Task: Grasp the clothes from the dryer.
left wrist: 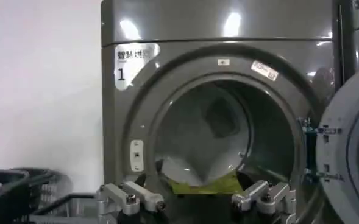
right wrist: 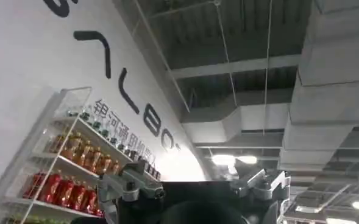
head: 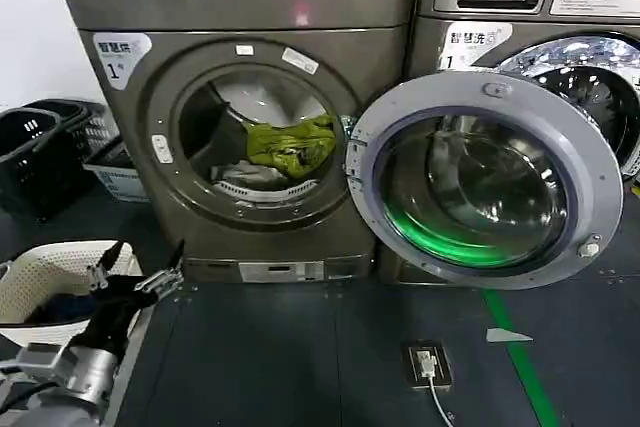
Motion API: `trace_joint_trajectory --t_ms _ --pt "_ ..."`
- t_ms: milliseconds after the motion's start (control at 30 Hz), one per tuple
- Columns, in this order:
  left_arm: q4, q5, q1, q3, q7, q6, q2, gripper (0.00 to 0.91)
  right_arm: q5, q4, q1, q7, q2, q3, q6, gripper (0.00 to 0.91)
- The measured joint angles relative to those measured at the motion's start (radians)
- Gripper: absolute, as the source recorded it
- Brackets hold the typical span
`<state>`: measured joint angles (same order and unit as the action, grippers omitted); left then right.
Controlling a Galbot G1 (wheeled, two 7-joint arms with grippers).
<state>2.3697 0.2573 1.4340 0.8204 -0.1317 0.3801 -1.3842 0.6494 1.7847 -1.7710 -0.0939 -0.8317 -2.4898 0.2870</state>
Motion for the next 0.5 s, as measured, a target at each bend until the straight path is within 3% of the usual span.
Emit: trace_joint_trajectory --t_ms 500 --pt "-0.003 -0.006 -0.008 -0.005 -0.004 -0.001 -0.002 0.907 0.03 0.001 0.008 -0.024 -0.004 0.009 -0.035 0.907"
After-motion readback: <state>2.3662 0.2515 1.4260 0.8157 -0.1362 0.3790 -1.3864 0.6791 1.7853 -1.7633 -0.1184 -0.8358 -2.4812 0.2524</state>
